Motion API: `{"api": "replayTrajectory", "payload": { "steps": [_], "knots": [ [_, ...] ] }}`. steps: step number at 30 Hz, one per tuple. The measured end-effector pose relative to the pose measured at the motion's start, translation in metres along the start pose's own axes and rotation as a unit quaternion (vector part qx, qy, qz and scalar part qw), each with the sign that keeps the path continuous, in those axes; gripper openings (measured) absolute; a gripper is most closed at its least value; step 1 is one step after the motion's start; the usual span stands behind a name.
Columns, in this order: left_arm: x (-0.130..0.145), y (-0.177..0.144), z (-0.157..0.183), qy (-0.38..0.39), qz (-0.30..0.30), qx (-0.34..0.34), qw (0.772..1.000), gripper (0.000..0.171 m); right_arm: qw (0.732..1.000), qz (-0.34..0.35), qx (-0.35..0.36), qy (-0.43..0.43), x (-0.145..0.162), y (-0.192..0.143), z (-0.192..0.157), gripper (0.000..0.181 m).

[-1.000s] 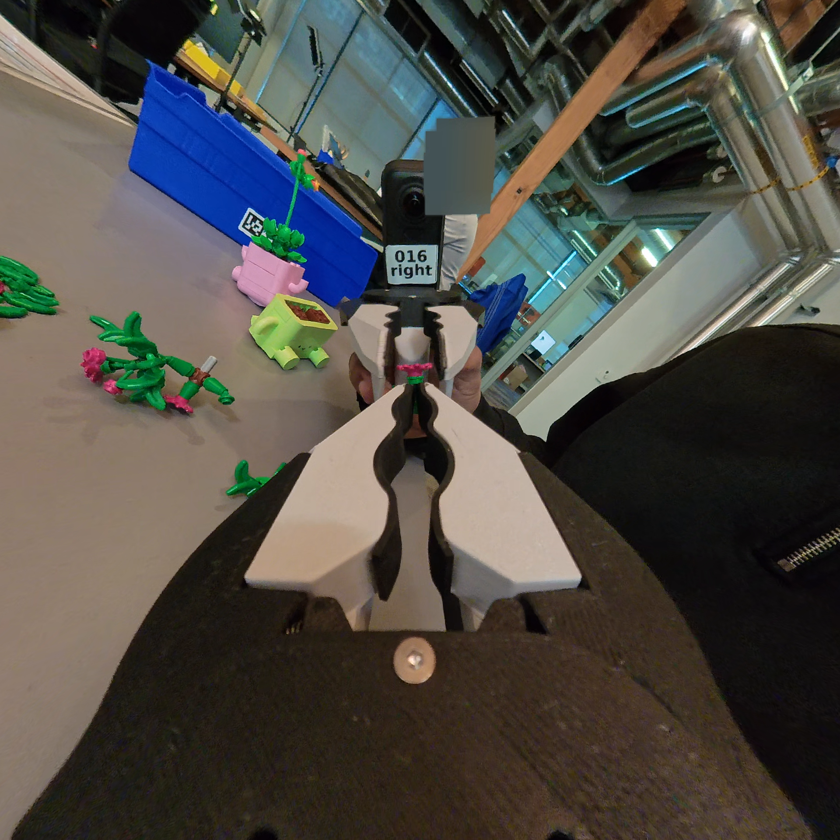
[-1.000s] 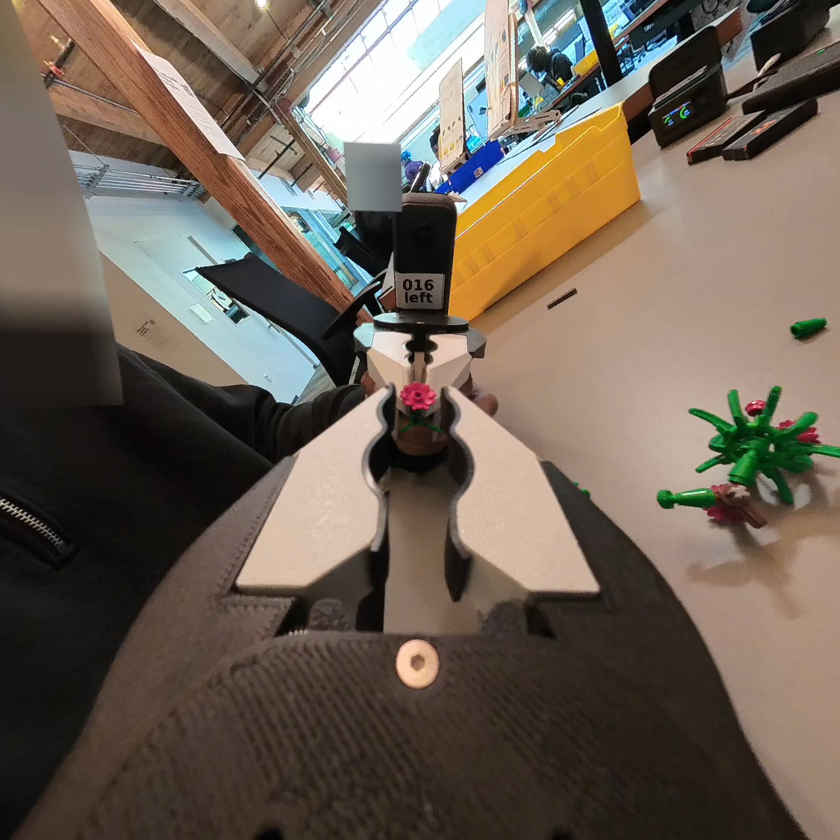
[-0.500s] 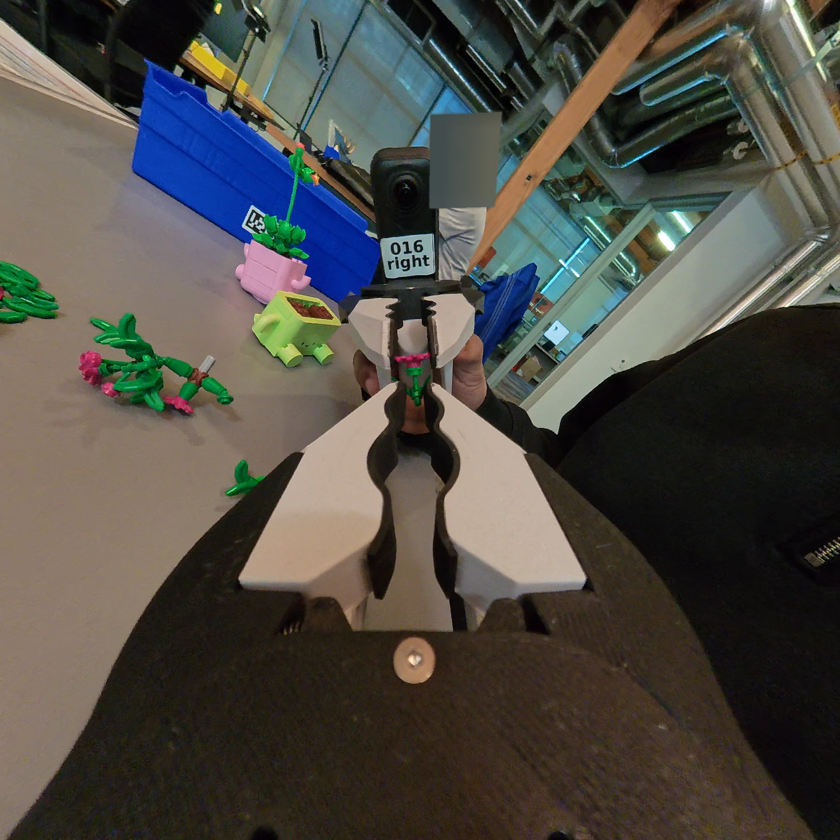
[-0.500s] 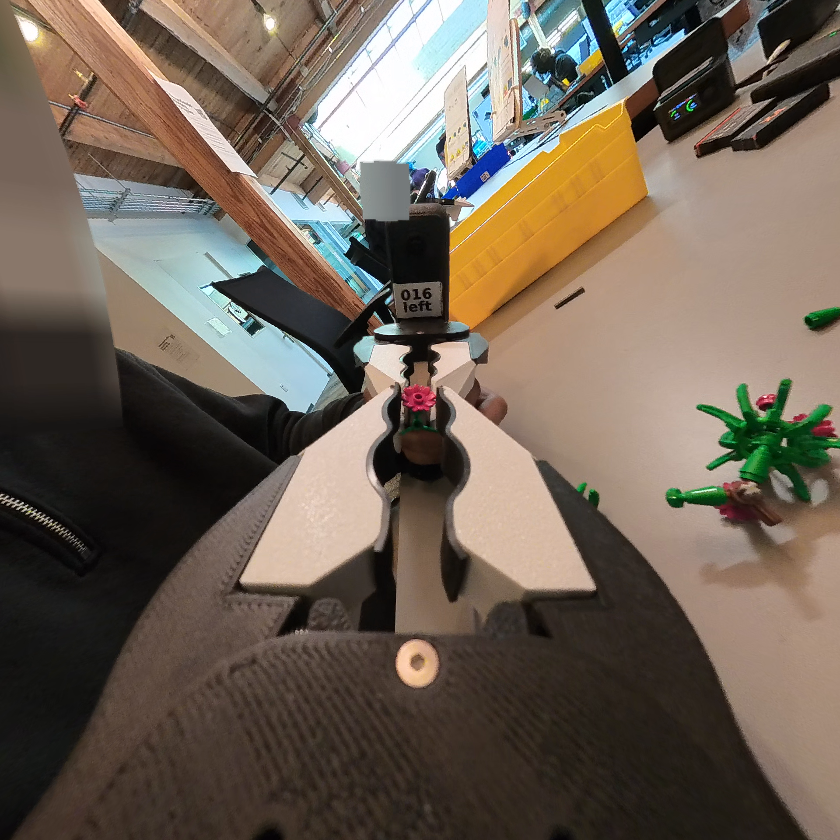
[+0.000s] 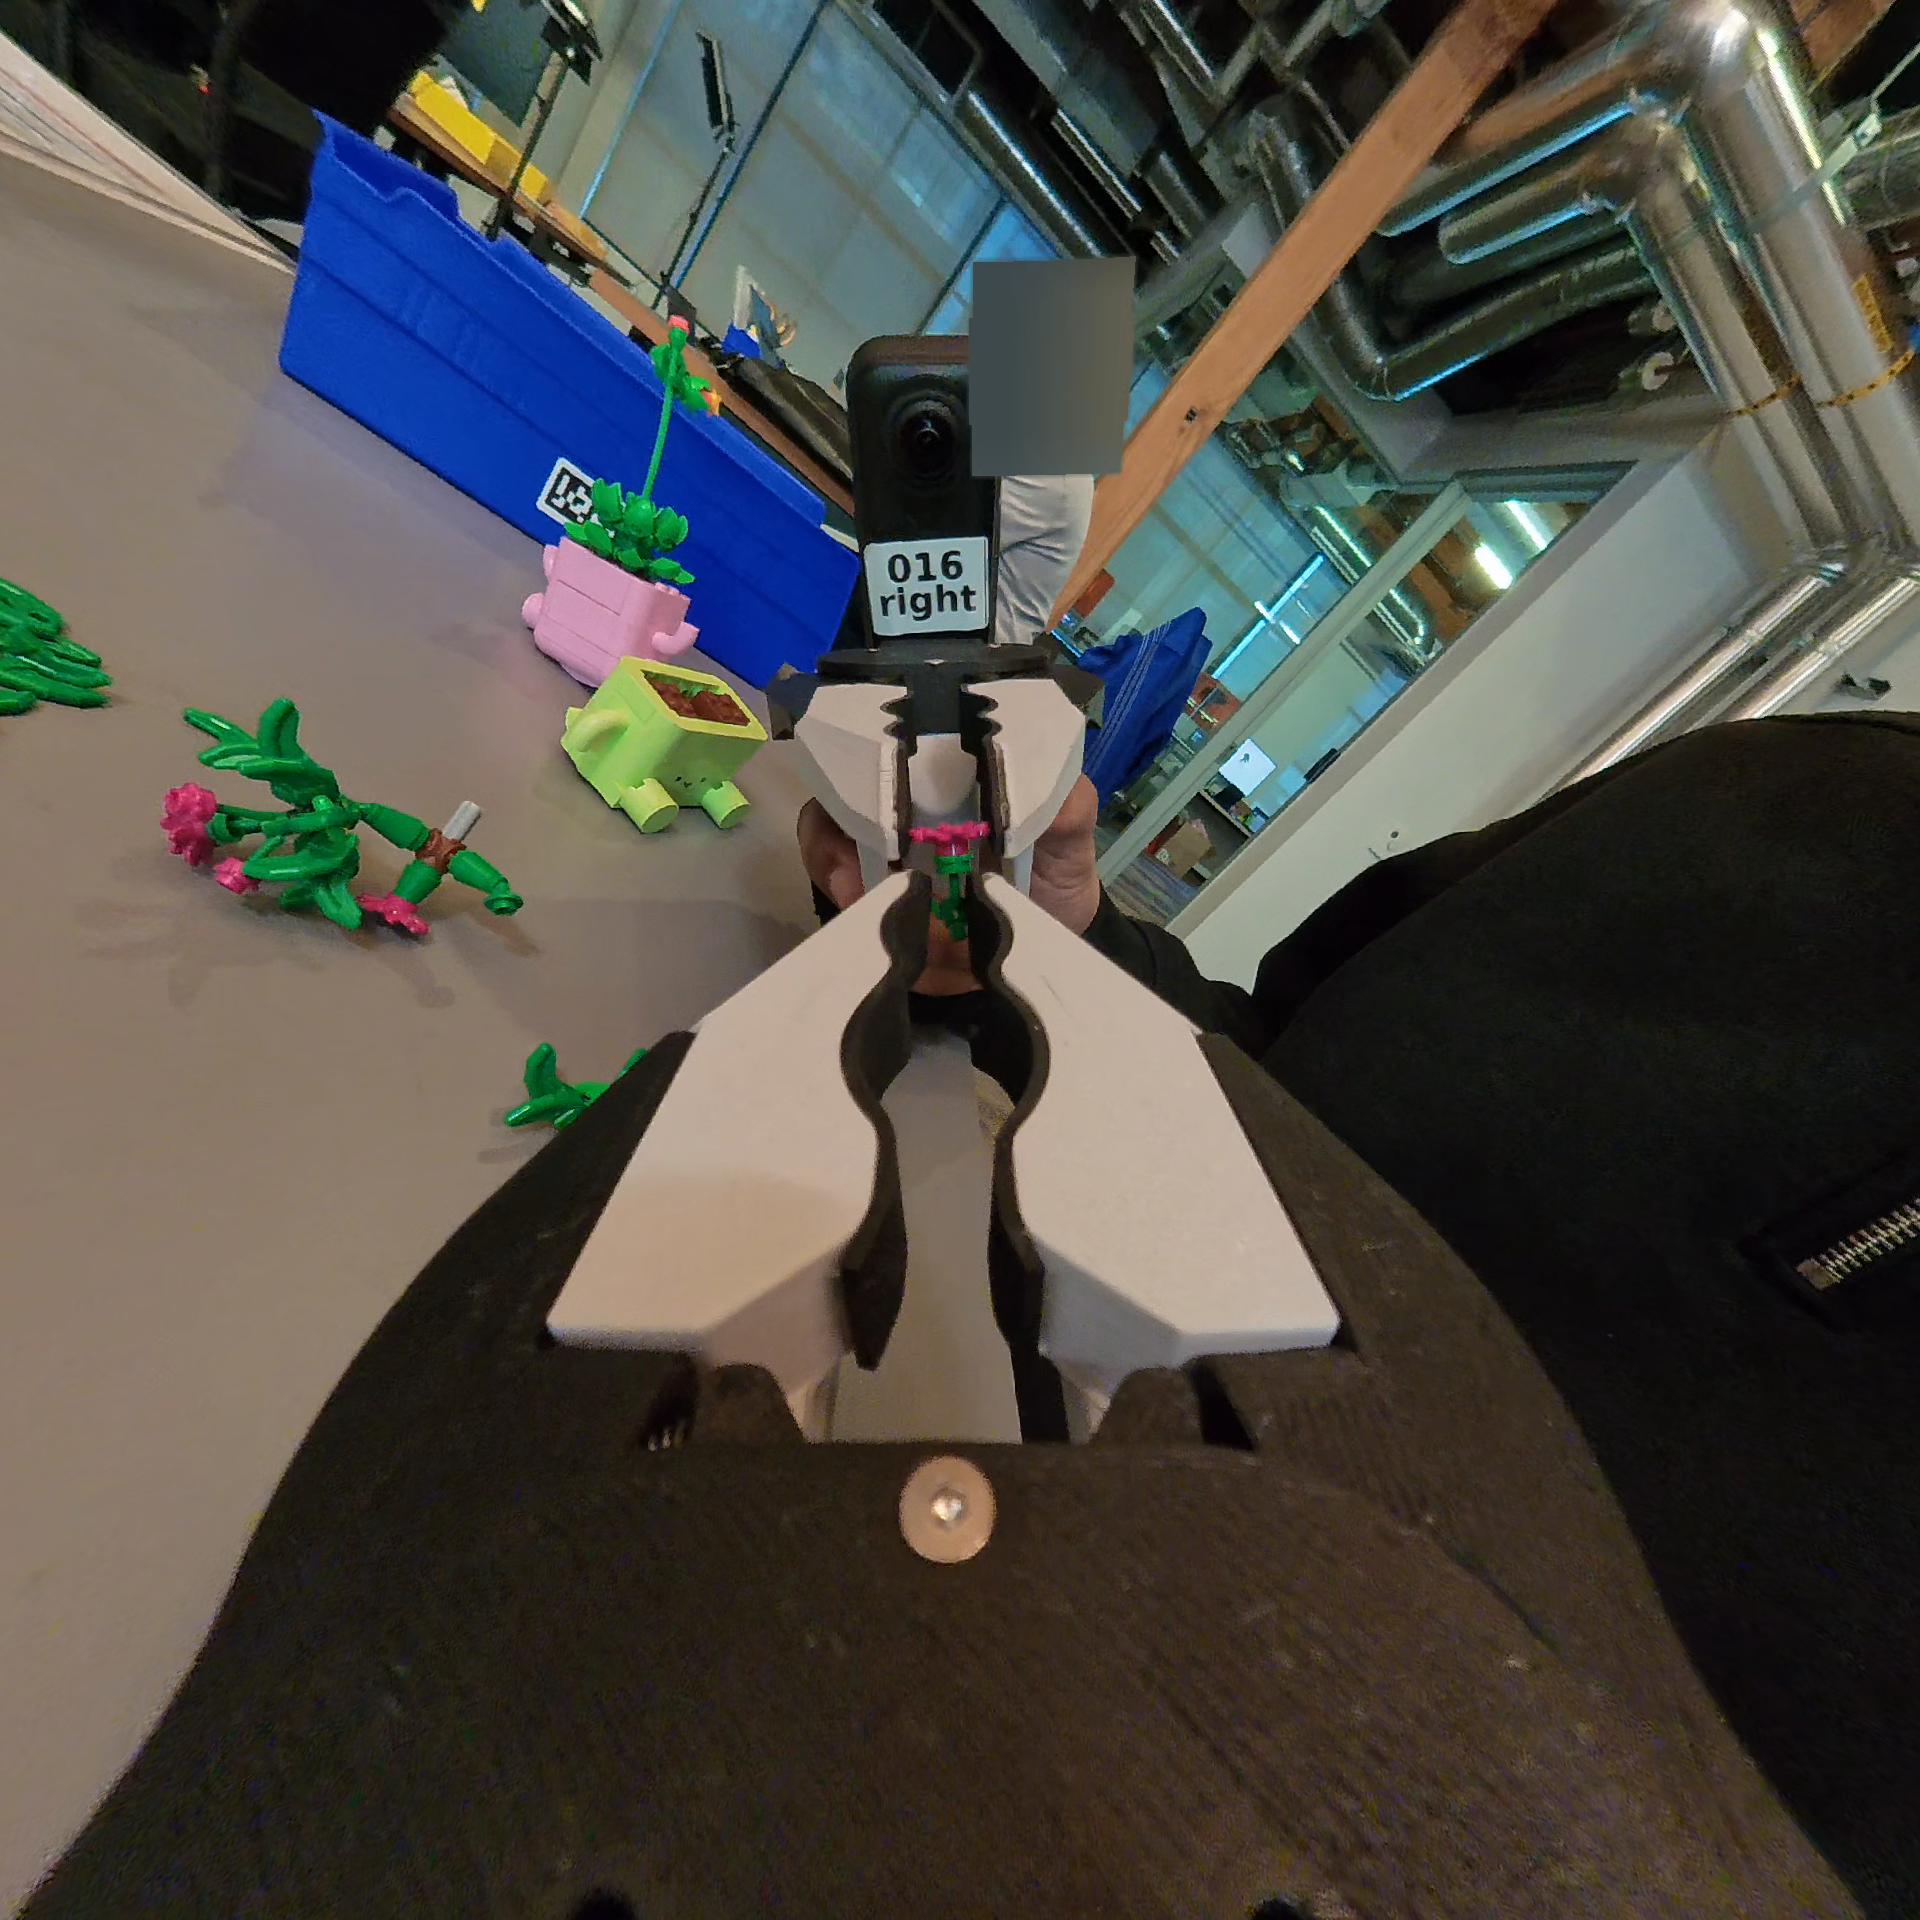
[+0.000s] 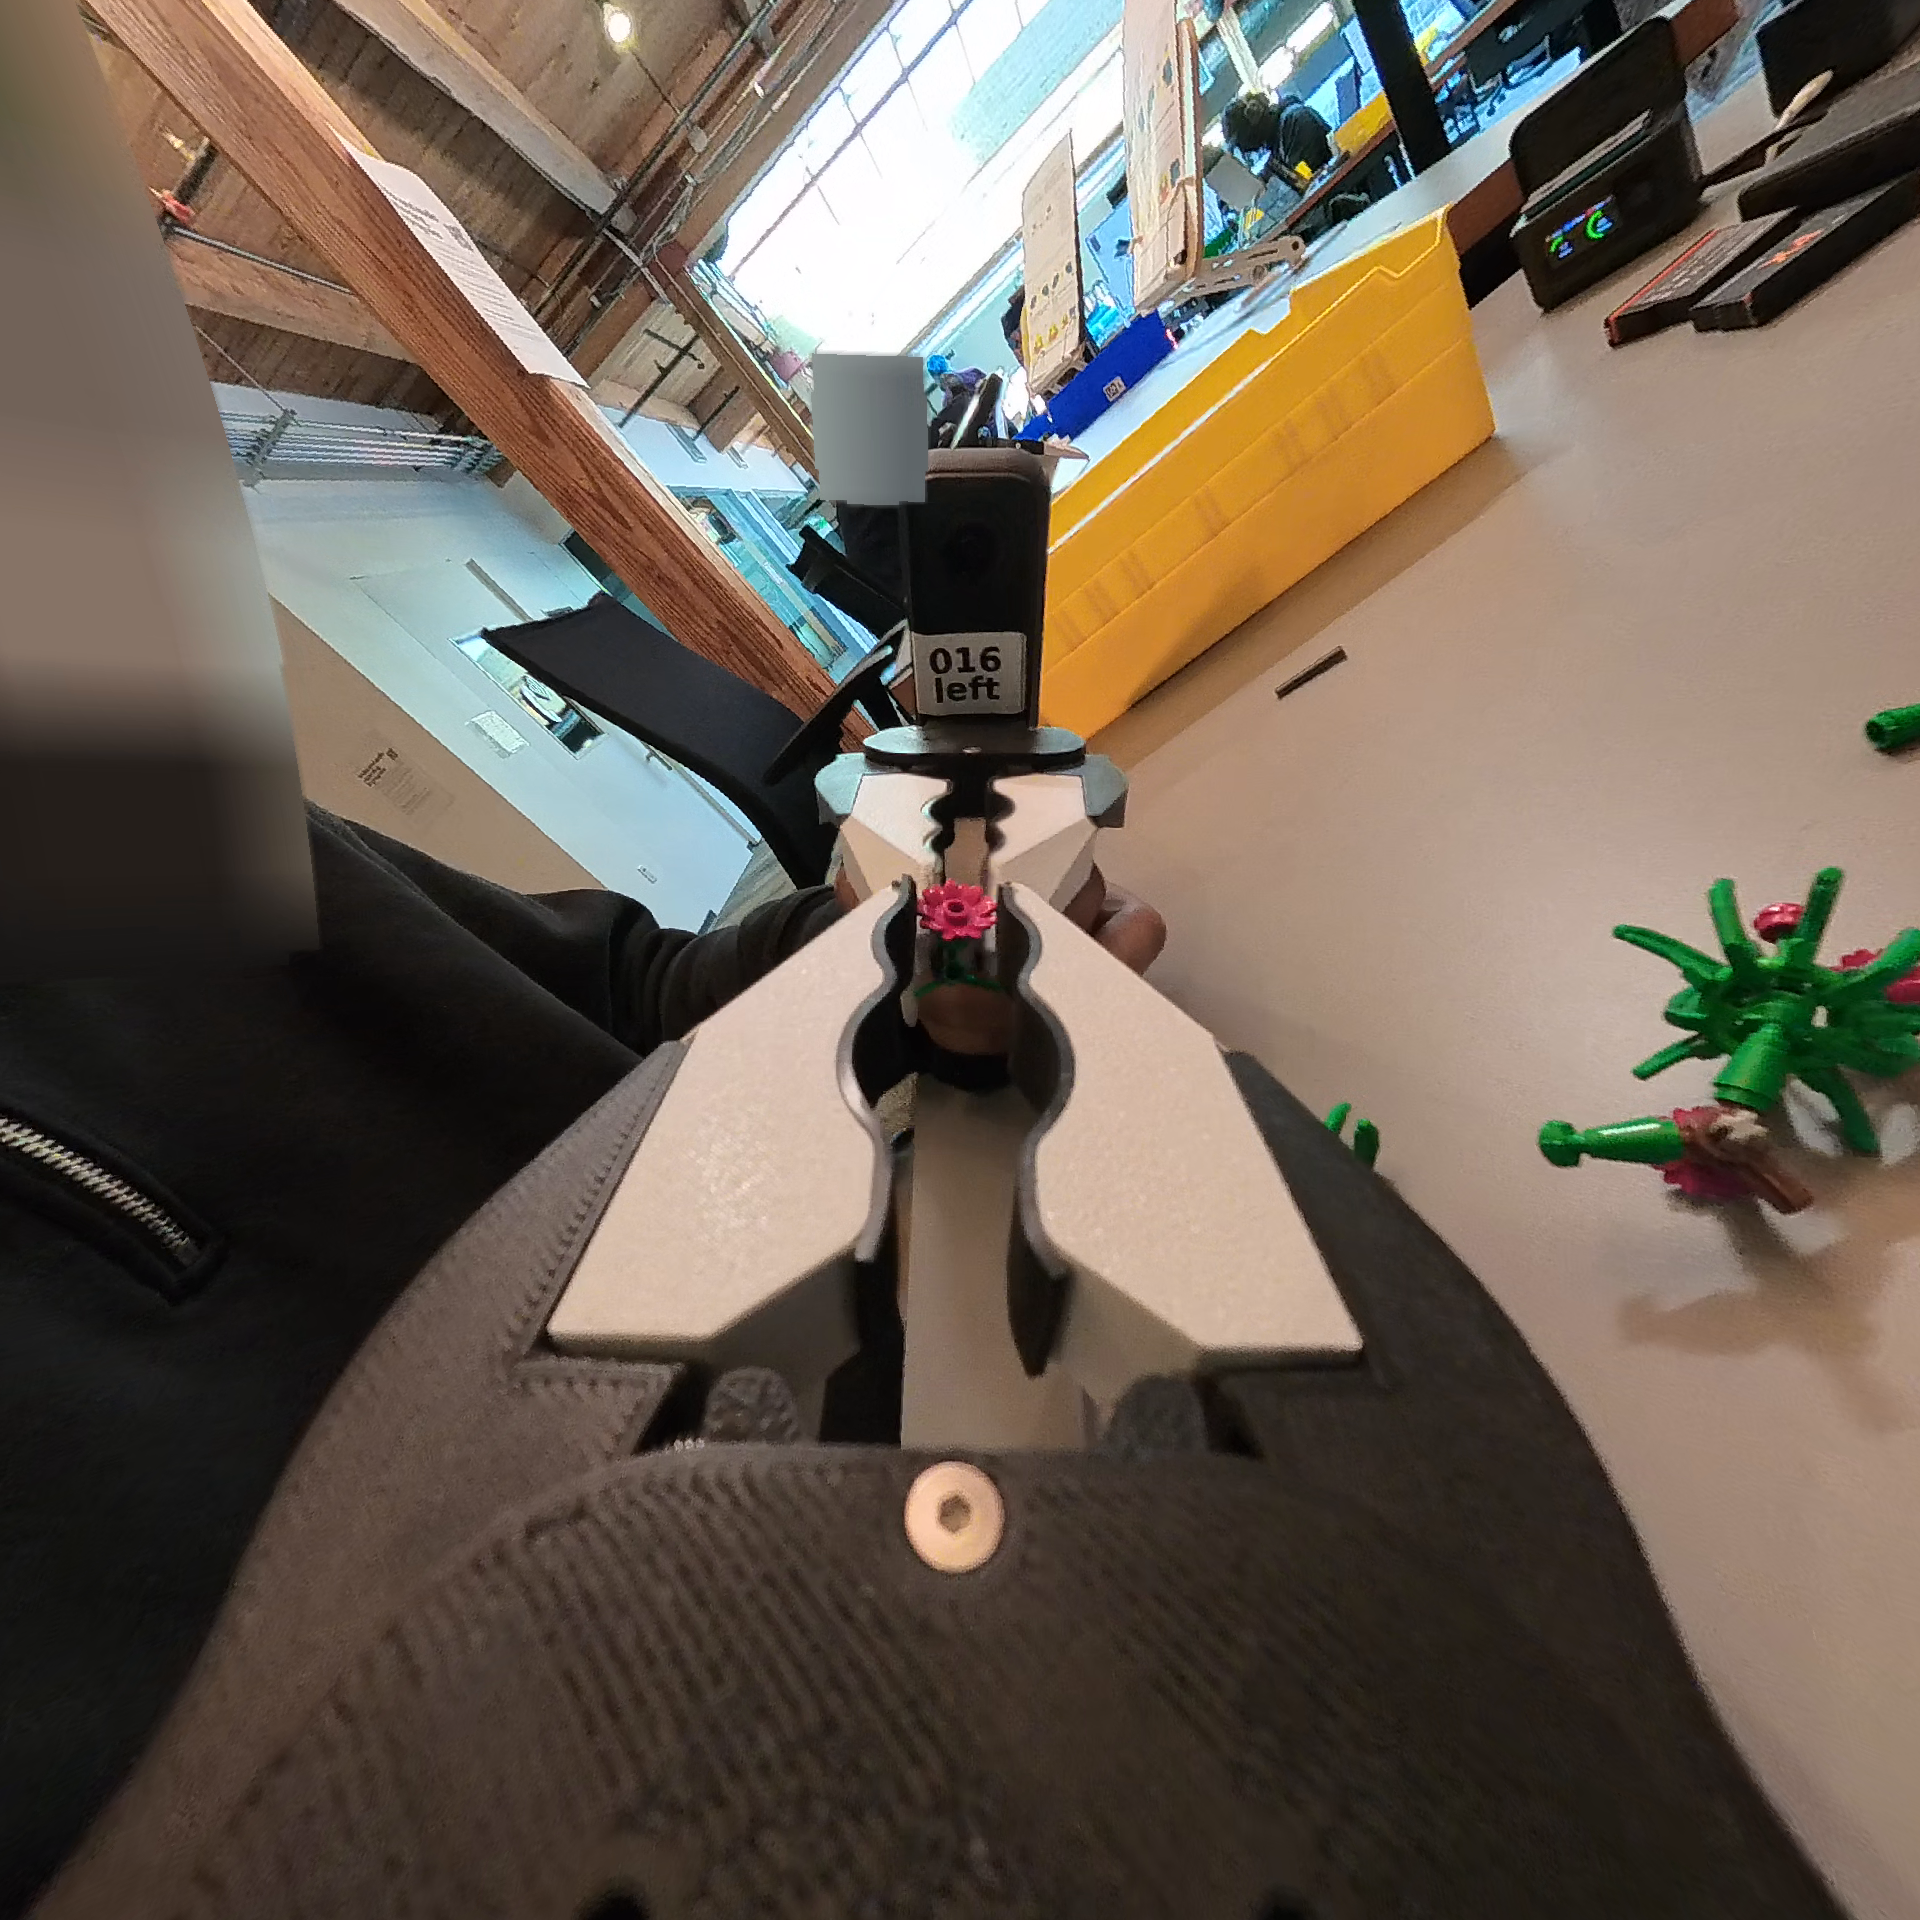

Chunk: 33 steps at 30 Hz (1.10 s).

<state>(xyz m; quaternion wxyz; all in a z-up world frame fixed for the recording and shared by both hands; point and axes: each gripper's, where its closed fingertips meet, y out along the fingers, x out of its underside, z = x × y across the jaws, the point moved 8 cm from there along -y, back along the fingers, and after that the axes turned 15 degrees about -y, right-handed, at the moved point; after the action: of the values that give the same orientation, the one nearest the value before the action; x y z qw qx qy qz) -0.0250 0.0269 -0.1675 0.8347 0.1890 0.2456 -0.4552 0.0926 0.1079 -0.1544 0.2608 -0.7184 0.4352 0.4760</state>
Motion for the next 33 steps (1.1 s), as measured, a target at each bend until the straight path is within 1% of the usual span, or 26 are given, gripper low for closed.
{"api": "replayTrajectory", "payload": {
  "steps": [1, 5, 11, 12, 13, 14, 15, 16, 17, 18, 20, 21, 24, 26, 28, 33],
  "knots": [
    [0.0, 0.0, 0.0, 0.0, 0.001, -0.001, 1.0, 0.0, 1.0, -0.002, 0.002, -0.001, 0.0, 0.0, 0.0, 0.013],
    [-0.003, 0.001, 0.002, 0.005, 0.003, -0.003, 1.0, 0.0, 1.0, 0.005, 0.004, -0.002, -0.002, -0.001, 0.0, 0.012],
    [-0.012, 0.0, 0.013, 0.015, 0.026, -0.001, 1.0, 0.0, 0.998, 0.052, 0.028, -0.002, -0.014, 0.0, -0.006, 0.011],
    [-0.013, 0.0, 0.016, 0.019, 0.025, 0.002, 1.0, 0.0, 0.996, 0.073, 0.043, -0.009, -0.018, -0.002, -0.009, 0.012],
    [-0.007, 0.0, 0.015, 0.039, -0.017, -0.014, 0.999, 0.0, 0.989, 0.135, 0.058, -0.007, -0.03, -0.013, -0.011, 0.012],
    [-0.001, 0.001, 0.012, 0.071, -0.046, -0.045, 0.995, 0.0, 0.977, 0.205, 0.058, 0.007, -0.044, -0.034, -0.013, 0.011],
    [0.0, 0.001, 0.014, 0.074, -0.037, -0.036, 0.996, 0.0, 0.972, 0.224, 0.071, 0.003, -0.056, -0.053, -0.014, 0.011],
    [-0.006, -0.001, 0.021, 0.049, -0.006, 0.0, 0.999, 0.0, 0.973, 0.193, 0.121, -0.034, -0.063, -0.065, -0.016, 0.012],
    [-0.011, -0.003, 0.025, 0.032, 0.013, 0.023, 0.999, 0.0, 0.97, 0.15, 0.172, -0.077, -0.068, -0.07, -0.021, 0.012],
    [-0.013, -0.004, 0.025, 0.036, 0.019, 0.018, 0.999, 0.0, 0.967, 0.129, 0.193, -0.103, -0.072, -0.07, -0.027, 0.012],
    [-0.012, -0.007, 0.018, 0.055, 0.014, -0.016, 0.998, 0.0, 0.969, 0.132, 0.18, -0.11, -0.077, -0.064, -0.037, 0.012],
    [-0.012, -0.008, 0.015, 0.053, 0.018, -0.019, 0.998, 0.0, 0.972, 0.14, 0.163, -0.097, -0.077, -0.06, -0.038, 0.013],
    [-0.013, -0.008, 0.014, 0.053, 0.038, -0.023, 0.998, 0.0, 0.976, 0.185, 0.107, -0.029, -0.069, -0.057, -0.028, 0.012],
    [-0.013, -0.008, 0.012, 0.062, 0.034, -0.036, 0.997, 0.0, 0.972, 0.224, 0.073, 0.028, -0.062, -0.06, -0.019, 0.012],
    [-0.012, -0.008, 0.01, 0.067, 0.034, -0.044, 0.996, 0.0, 0.966, 0.247, 0.052, 0.065, -0.058, -0.06, -0.012, 0.012],
    [-0.013, -0.012, 0.005, 0.075, 0.046, -0.063, 0.994, 0.0, 0.967, 0.238, 0.038, 0.078, -0.056, -0.048, -0.009, 0.012]
  ]
}}
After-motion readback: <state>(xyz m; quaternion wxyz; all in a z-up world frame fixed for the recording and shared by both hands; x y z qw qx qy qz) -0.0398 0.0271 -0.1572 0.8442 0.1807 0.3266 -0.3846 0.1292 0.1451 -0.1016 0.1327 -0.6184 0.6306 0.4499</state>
